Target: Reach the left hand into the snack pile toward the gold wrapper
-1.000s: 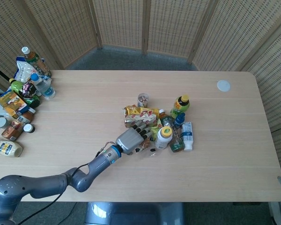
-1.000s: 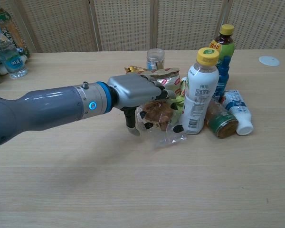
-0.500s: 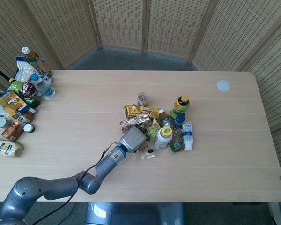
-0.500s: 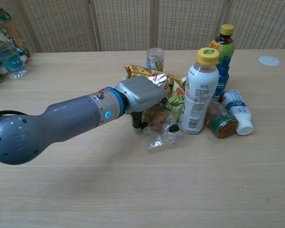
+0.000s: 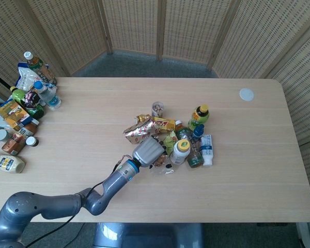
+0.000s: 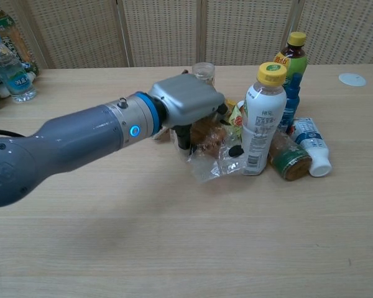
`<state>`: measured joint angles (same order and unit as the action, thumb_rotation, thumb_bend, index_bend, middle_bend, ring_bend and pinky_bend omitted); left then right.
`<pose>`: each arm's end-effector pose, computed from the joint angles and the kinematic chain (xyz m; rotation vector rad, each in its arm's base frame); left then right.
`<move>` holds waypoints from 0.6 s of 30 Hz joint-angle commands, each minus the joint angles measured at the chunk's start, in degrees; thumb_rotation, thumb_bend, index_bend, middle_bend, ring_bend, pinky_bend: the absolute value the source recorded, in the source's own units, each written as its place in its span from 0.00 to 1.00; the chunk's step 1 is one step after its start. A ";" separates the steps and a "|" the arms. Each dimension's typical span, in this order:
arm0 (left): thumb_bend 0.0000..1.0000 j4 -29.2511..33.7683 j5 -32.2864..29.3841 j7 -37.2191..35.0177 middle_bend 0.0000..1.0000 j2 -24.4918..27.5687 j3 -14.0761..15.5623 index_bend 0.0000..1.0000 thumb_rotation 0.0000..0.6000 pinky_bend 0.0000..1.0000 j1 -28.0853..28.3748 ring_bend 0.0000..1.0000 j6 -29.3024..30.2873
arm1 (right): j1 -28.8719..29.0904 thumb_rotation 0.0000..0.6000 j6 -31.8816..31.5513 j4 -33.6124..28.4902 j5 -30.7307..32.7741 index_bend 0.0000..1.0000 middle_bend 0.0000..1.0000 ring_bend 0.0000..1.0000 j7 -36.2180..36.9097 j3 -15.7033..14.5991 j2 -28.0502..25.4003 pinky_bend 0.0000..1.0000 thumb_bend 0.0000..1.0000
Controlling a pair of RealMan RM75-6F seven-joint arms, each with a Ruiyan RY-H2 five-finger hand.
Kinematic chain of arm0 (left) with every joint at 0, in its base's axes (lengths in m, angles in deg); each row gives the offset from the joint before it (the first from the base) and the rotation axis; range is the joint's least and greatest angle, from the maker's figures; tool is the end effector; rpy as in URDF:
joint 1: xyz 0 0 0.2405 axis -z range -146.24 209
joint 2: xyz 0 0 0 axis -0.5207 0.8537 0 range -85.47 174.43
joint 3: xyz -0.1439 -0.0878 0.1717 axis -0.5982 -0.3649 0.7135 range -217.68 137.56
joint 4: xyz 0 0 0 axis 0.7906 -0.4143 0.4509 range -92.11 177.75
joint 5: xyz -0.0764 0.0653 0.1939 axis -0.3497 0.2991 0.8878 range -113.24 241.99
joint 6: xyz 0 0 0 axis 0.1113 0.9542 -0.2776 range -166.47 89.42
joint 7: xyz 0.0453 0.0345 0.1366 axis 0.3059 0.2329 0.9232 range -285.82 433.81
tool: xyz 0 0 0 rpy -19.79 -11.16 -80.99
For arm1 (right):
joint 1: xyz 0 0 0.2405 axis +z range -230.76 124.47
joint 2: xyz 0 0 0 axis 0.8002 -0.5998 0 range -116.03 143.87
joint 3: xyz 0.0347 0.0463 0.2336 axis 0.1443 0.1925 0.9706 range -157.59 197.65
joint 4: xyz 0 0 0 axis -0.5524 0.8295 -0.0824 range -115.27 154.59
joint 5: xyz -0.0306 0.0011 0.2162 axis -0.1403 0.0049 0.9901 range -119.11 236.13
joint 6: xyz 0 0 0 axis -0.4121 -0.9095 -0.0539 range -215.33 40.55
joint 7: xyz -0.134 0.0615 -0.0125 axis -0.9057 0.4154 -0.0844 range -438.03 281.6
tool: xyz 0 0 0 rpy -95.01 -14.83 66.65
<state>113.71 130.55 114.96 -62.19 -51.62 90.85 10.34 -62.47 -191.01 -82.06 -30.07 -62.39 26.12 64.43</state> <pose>-0.0155 0.3349 -0.1169 -2.1998 -0.3520 -0.8734 -0.2869 -0.1172 0.2454 1.0623 -0.8418 1.1425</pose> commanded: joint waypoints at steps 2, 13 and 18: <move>0.00 10.95 0.37 0.94 0.55 8.55 -2.08 0.65 1.00 0.56 -1.40 0.52 3.84 | -0.06 1.00 -0.16 -0.15 -0.22 0.00 0.00 0.00 -0.42 -0.04 0.07 0.00 0.00; 0.00 28.42 -5.37 2.06 0.55 23.41 -6.96 0.65 1.00 0.56 -3.63 0.53 8.45 | -0.26 1.00 -0.59 -0.60 -0.86 0.00 0.00 0.00 -1.69 -0.22 0.26 0.00 0.00; 0.00 33.58 -6.76 2.73 0.55 29.57 -8.33 0.65 1.00 0.56 -4.15 0.52 10.15 | -0.14 1.00 -0.38 -0.65 -0.93 0.00 0.00 0.00 -2.17 -0.24 0.39 0.00 0.00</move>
<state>145.42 124.65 117.31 -34.62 -59.09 87.12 19.50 -62.61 -191.39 -82.71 -31.00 -64.58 25.88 64.82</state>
